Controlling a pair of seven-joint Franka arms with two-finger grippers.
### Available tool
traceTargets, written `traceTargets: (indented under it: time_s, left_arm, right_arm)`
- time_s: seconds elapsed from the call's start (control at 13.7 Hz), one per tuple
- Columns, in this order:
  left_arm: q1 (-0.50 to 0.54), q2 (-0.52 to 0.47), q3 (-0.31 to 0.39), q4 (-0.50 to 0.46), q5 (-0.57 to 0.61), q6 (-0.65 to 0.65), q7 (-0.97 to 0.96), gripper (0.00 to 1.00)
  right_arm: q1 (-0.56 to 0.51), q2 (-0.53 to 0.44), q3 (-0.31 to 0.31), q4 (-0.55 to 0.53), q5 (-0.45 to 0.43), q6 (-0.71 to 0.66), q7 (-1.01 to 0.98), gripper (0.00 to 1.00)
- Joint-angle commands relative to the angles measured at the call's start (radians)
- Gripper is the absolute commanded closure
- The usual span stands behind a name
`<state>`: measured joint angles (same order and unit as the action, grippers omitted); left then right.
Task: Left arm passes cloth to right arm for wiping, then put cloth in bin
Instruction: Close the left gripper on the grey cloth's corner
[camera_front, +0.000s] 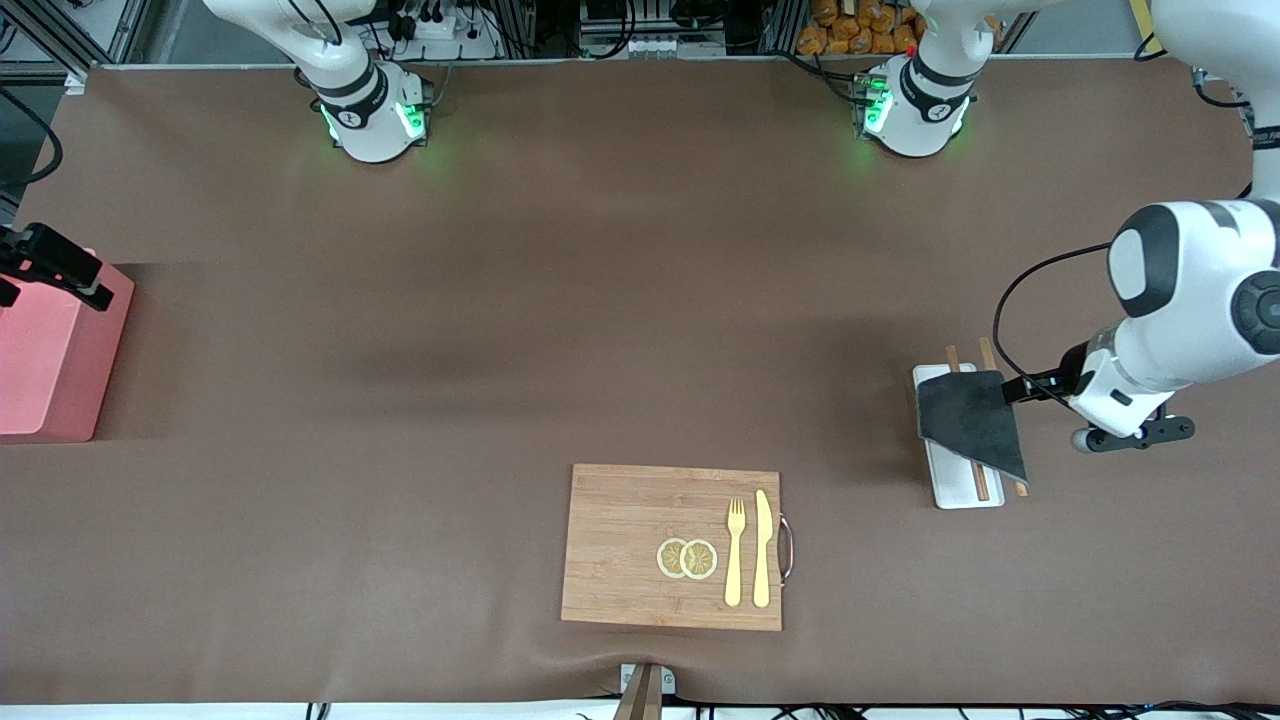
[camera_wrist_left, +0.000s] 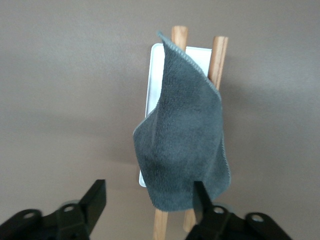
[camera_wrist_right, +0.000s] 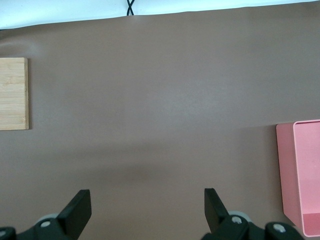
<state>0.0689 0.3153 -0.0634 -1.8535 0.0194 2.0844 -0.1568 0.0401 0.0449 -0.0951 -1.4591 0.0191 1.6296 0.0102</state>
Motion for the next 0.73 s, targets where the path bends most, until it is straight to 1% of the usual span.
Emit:
traceTargets:
  time_s: [0.0,0.22,0.66]
  left_arm:
    - [0.003,0.024,-0.006,-0.01,0.014,0.043,-0.026,0.39]
    - [0.005,0.05,-0.007,-0.009,0.014,0.072,-0.027,0.41]
    - [0.005,0.079,-0.009,-0.006,0.008,0.109,-0.03,0.53]
  right_arm:
    - [-0.016,0.006,0.006,0.013,0.01,-0.016,-0.004,0.0]
    - [-0.016,0.006,0.006,0.013,0.01,-0.039,-0.004,0.0]
    - [-0.016,0.006,0.006,0.013,0.01,-0.047,0.008,0.0]
